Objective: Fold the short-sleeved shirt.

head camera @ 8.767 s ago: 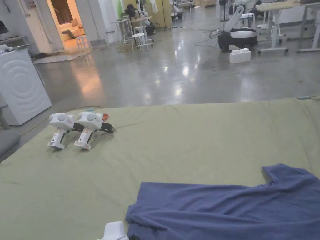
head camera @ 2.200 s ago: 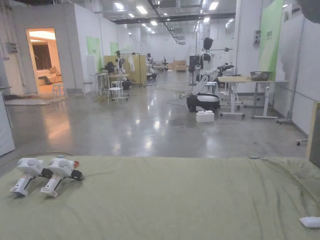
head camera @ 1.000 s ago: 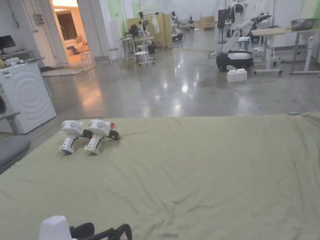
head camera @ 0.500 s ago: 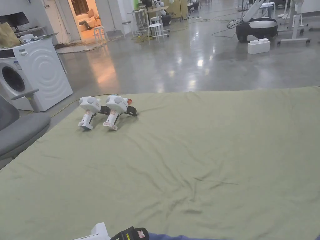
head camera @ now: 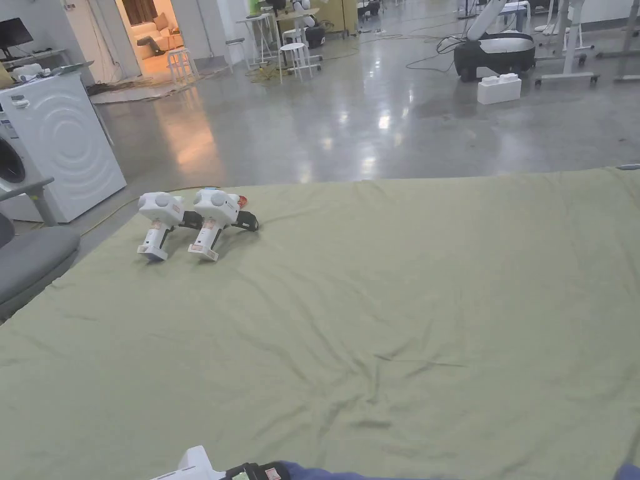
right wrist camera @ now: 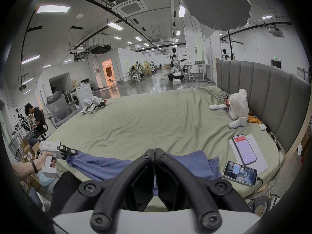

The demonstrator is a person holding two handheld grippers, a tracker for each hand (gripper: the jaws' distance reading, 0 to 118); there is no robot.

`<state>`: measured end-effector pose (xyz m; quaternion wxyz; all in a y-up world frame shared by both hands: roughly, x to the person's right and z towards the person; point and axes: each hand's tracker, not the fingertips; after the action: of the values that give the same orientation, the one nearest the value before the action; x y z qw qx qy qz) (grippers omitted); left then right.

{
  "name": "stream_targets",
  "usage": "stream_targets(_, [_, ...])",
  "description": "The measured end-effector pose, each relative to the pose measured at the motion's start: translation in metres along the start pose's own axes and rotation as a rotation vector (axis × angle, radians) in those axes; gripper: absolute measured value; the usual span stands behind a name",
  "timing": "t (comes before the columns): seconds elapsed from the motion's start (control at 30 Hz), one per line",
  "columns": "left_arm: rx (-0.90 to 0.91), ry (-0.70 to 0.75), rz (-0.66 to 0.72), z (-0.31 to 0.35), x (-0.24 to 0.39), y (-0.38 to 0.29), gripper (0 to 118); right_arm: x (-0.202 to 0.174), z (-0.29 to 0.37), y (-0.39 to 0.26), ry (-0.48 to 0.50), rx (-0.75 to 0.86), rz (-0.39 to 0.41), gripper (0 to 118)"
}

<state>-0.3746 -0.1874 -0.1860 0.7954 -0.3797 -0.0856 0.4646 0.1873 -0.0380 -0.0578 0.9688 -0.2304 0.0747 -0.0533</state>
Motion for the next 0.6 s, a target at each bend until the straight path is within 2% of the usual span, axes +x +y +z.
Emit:
stream_targets(0.07, [0.045, -0.004, 0.007, 0.017, 0.008, 0.005, 4, 0.001, 0.0, 0.0, 0.003, -0.003, -0.005, 0])
stream_targets(0.1, [0.056, -0.008, -0.006, 0.033, -0.019, 0.036, 4, 0.002, 0.0, 0.0, 0.005, 0.0, -0.006, 0])
stream_targets(0.13, [0.093, 0.024, -0.029, 0.045, -0.015, 0.043, 4, 0.003, 0.0, 0.0, 0.008, 0.004, -0.008, 0])
stream_targets(0.27, [0.145, 0.141, -0.105, 0.084, 0.02, 0.06, 4, 0.01, -0.003, -0.003, 0.024, 0.006, -0.031, 0])
stream_targets(0.33, [0.132, 0.148, -0.168, 0.087, 0.042, 0.055, 4, 0.012, -0.004, -0.004, 0.035, 0.005, -0.053, 0])
stream_targets(0.37, [0.115, 0.137, -0.191, 0.08, 0.033, 0.059, 4, 0.013, -0.005, -0.005, 0.044, 0.006, -0.065, 0])
stream_targets(0.47, [0.084, 0.067, -0.265, 0.058, 0.076, 0.03, 4, 0.013, -0.002, -0.005, 0.054, 0.02, -0.086, 0])
stream_targets(0.6, [-0.012, -0.021, -0.267, -0.008, 0.102, -0.003, 4, 0.014, 0.01, -0.006, 0.058, 0.041, -0.098, 0])
